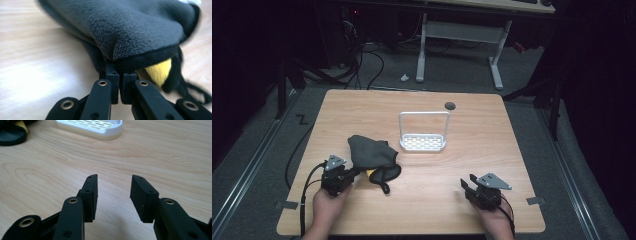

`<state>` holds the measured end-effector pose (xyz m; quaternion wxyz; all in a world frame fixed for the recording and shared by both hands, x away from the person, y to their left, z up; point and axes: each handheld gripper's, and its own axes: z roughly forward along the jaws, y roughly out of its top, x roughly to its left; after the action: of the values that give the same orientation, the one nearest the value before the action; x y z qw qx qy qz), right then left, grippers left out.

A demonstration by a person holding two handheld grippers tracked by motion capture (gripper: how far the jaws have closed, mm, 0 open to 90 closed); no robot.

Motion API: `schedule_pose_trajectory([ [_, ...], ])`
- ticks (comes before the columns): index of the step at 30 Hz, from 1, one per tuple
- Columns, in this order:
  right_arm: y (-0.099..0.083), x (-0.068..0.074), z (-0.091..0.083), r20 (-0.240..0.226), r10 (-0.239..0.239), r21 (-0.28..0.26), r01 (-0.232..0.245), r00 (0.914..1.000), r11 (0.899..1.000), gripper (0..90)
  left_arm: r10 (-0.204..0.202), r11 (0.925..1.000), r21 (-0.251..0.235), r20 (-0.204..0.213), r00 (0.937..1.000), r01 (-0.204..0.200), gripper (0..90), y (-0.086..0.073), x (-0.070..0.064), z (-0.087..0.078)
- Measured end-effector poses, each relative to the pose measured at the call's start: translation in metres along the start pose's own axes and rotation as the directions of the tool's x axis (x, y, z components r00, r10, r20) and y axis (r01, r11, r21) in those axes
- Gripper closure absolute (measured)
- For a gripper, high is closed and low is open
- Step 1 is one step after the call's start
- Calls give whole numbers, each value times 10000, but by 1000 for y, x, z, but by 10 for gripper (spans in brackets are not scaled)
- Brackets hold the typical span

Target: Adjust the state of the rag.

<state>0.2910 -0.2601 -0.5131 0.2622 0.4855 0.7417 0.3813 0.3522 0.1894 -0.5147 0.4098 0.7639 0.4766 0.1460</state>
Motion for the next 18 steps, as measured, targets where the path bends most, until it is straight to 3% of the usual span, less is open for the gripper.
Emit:
schedule_pose_trajectory([
  [1, 0, 1, 0, -84, -5, -5, 5, 10000, 10000, 583, 0, 10000, 0, 0, 10000, 0, 875, 0, 0, 0],
  [3, 1, 4, 1, -207, -104, 11, 105, 9997, 9999, 584, 216, 9998, 1, 289, 9993, -217, 875, -9, -18, -4],
  [4, 1, 4, 1, -207, -104, 11, 105, 9997, 9999, 584, 216, 9998, 1, 289, 9993, -217, 874, -9, -18, -4],
  [5, 2, 9, 2, -335, -132, 62, 135, 9994, 9999, 587, 516, 9987, 17, 450, 9977, -517, 874, -15, -30, -5],
  [6, 2, 9, 2, -335, -132, 62, 135, 9994, 9999, 587, 516, 9987, 17, 450, 9977, -517, 874, -15, -30, -5],
  [10, 7, 27, 6, -804, -419, 45, 424, 9959, 9991, 605, 872, 9959, 138, 1171, 9893, -894, 874, -21, -52, -1],
  [12, 9, 33, 8, -986, -430, 69, 439, 9942, 9990, 605, 1008, 9945, 165, 1293, 9865, -1037, 874, -21, -57, 0],
  [13, 13, 50, 13, -1289, -742, 117, 764, 9889, 9970, 605, 1238, 9916, 217, 1345, 9831, -1279, 874, -22, -62, 3],
  [16, 18, 67, 20, -1613, -1149, 120, 1184, 9802, 9929, 601, 1527, 9866, 334, 1521, 9765, -1595, 873, -23, -71, 8],
  [17, 23, 84, 28, -2026, -1475, 175, 1542, 9681, 9879, 599, 1633, 9846, 368, 1569, 9740, -1710, 873, -24, -76, 11],
  [18, 24, 91, 30, -2114, -1638, 199, 1718, 9636, 9849, 599, 1697, 9831, 406, 1606, 9723, -1783, 873, -25, -77, 12],
])
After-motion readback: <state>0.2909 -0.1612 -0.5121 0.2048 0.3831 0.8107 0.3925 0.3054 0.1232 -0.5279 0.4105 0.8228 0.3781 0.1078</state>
